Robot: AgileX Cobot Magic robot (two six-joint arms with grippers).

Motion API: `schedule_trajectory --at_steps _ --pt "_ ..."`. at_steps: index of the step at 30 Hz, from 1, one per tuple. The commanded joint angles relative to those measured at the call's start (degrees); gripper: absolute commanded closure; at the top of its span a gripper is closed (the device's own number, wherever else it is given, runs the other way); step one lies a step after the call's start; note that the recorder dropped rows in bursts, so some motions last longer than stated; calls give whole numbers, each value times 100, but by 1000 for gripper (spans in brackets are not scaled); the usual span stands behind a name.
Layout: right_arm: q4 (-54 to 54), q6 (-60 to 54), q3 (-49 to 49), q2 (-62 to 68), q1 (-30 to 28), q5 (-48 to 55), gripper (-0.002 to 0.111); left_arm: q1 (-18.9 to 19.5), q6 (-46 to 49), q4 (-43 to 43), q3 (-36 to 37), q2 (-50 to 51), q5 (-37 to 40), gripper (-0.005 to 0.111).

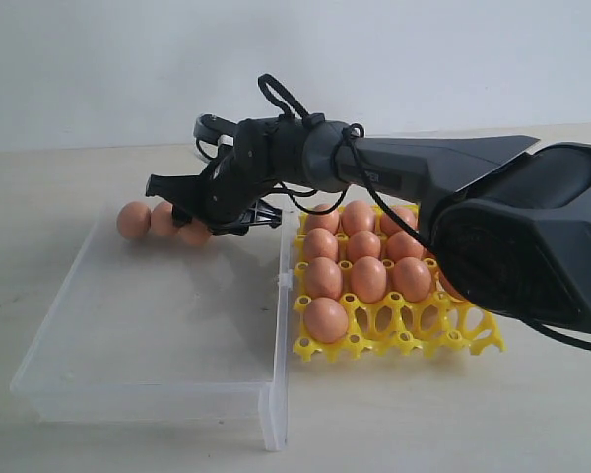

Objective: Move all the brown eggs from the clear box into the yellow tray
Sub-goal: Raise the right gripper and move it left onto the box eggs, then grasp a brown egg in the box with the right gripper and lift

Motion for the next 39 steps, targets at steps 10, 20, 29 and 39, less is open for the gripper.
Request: schedule_trajectory --at_steps 10,20,29,39 --pt "-502 -443 -18 -539 35 90 108 -34 -29 -14 -23 4 -52 107" --pt "-755 -469 -6 -894 326 113 108 -34 -29 -14 -23 4 -52 107" --pt "-1195 -712 89 -1270 651 341 108 -34 -29 -14 -23 4 -52 107" --pt "-1443 -701 2641 -2489 937 -1431 108 -34 -29 -14 -23 4 -52 107"
